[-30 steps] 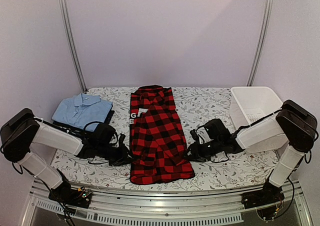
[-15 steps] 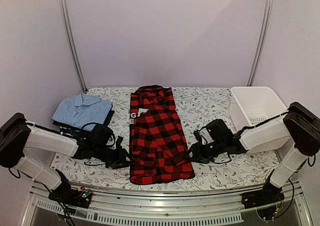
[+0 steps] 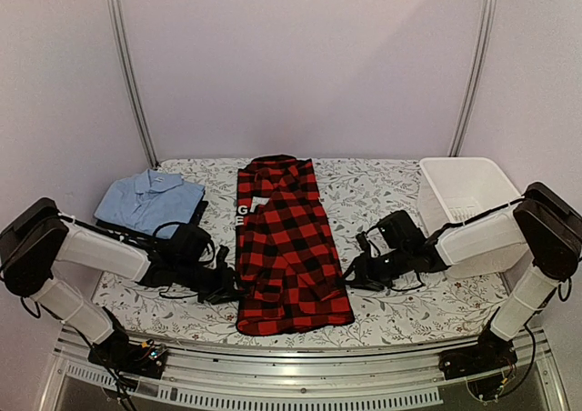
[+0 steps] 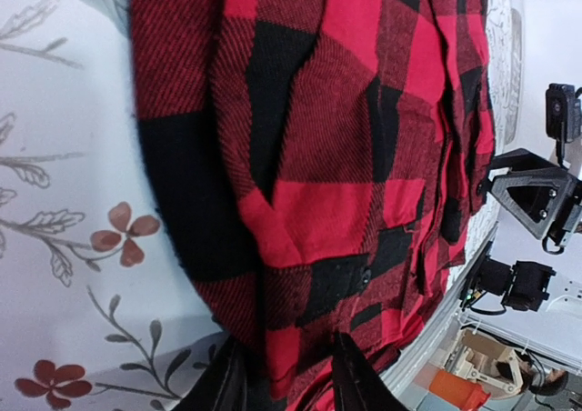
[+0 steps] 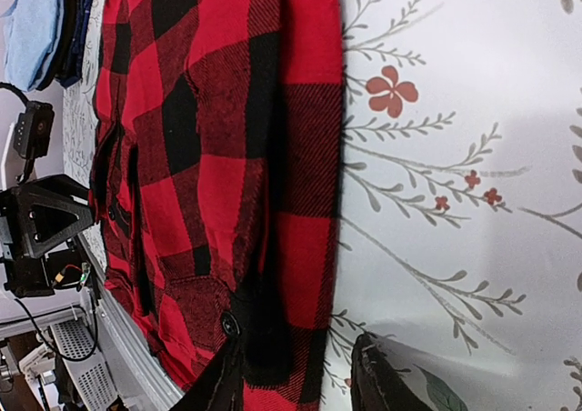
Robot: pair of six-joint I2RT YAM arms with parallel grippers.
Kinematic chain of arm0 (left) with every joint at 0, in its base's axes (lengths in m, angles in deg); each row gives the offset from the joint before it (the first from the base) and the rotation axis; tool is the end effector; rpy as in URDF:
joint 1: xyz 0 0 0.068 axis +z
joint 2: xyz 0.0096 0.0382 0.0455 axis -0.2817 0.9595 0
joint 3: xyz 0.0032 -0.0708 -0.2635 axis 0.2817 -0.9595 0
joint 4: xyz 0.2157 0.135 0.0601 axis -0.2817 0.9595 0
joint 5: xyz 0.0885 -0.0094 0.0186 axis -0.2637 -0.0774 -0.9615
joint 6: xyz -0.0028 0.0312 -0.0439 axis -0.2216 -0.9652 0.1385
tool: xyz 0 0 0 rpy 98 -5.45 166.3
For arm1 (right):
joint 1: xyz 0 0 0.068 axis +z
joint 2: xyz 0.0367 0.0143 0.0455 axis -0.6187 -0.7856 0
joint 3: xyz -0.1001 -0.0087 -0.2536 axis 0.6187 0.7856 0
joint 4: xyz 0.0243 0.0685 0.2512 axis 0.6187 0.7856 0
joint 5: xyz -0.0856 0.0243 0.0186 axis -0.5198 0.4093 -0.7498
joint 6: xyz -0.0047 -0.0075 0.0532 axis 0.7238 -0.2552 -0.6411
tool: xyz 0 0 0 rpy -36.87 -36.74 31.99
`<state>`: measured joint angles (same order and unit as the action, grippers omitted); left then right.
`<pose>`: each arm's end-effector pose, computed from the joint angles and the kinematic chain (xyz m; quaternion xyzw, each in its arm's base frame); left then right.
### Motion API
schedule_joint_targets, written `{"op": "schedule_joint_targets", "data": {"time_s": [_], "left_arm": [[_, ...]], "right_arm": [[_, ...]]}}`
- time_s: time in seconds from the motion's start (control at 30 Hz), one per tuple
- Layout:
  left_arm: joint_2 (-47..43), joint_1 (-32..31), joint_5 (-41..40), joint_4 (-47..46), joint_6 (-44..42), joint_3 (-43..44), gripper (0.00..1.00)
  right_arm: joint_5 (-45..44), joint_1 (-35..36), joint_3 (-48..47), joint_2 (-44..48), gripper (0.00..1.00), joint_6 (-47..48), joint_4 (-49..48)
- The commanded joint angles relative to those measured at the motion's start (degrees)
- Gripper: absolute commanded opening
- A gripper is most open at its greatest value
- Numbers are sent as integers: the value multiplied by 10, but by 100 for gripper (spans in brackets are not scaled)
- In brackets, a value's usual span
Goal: Fold and stack the long sleeve shirts
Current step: Pick up the rectangle-folded shirt from the center of the board.
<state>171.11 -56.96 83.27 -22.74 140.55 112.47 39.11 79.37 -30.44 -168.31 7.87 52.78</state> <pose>0.1734 -0.1674 0.1147 -0.0815 0.9240 -0.3687 0.0596 0.2095 0.2031 0.1221 -0.0530 0.9248 0.3636 0.0988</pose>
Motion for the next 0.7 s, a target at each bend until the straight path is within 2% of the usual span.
{"op": "schedule_joint_targets", "data": {"time_s": [0.0, 0.2, 0.4, 0.67], "left_arm": [[25, -9, -8, 52, 9, -16, 32], [16, -12, -8, 78, 15, -20, 29], [-27, -9, -41, 133, 18, -25, 39], [8, -11, -49, 123, 10, -14, 35]], "right_arm": [[7, 8, -9, -25, 38, 14, 38], [24, 16, -4, -43, 32, 5, 28], [24, 19, -1, -37, 28, -2, 27], [27, 19, 0, -36, 22, -2, 21]]}}
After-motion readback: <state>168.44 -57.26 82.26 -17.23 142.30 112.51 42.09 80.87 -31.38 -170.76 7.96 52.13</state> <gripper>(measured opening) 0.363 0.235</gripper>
